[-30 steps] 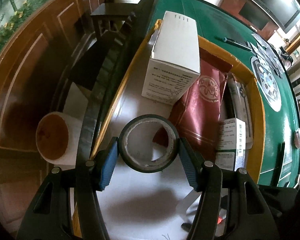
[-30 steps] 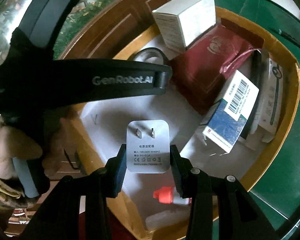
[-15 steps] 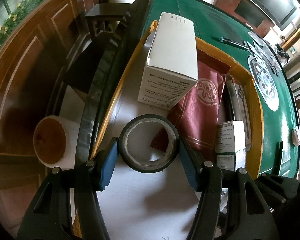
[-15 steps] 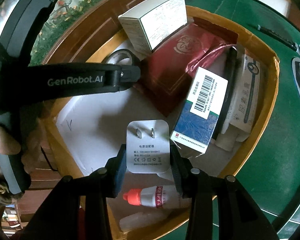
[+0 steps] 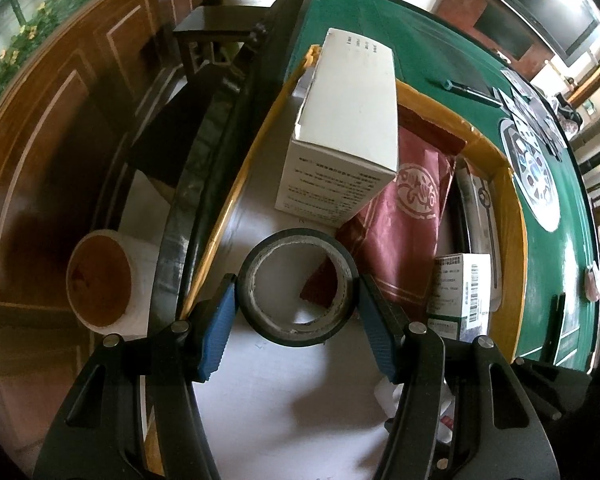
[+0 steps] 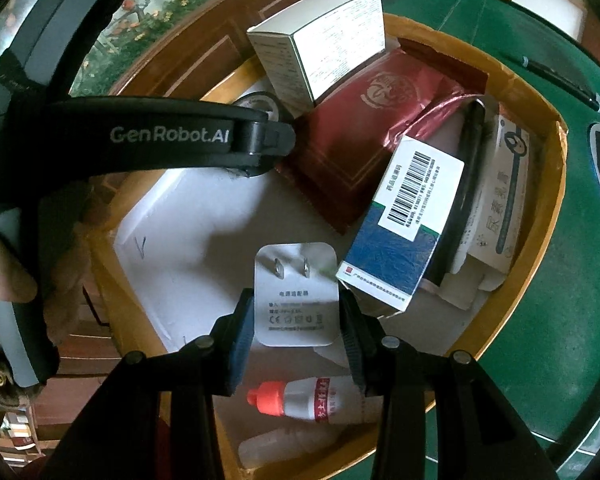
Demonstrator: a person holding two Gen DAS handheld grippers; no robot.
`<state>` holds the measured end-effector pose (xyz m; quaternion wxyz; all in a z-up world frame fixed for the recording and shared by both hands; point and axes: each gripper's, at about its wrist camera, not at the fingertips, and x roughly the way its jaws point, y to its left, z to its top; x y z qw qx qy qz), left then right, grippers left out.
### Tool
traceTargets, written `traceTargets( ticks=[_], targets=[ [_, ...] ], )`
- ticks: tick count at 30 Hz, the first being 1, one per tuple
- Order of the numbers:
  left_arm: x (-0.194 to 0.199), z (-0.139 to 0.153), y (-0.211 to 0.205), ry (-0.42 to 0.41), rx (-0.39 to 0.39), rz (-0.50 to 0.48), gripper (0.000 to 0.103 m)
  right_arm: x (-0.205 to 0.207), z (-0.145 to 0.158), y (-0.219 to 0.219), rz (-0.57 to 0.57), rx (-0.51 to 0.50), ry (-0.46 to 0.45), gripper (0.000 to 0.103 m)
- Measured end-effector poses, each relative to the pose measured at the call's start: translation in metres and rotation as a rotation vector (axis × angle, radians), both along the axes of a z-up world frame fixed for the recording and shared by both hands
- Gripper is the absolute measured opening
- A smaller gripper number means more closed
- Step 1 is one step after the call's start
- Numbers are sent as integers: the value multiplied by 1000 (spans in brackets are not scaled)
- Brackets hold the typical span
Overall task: Organize objects
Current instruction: 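Carry the charger and tape roll into the cardboard box and release both, then move the left tool to the beige-capped black marker while the right tool moves toward the clear pouch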
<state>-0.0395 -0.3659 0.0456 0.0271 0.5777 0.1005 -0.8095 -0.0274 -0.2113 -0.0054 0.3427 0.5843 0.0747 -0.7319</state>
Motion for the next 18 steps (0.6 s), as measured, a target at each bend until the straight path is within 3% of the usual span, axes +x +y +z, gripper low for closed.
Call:
traceTargets(
  ticks=[5, 9, 14, 18],
  targets=[
    [0, 1, 2, -1, -8, 14, 63, 0, 1, 5, -2, -20, -6, 44],
    [2, 6, 5, 10, -6, 31, 69, 3, 9, 11, 8, -65, -7, 68],
    [9, 20, 15, 35, -46, 43, 78, 11, 29, 22, 34, -101, 39, 71],
    [17, 32, 25, 56, -66, 49, 79, 14, 44, 44, 21, -135, 64, 75]
  ],
)
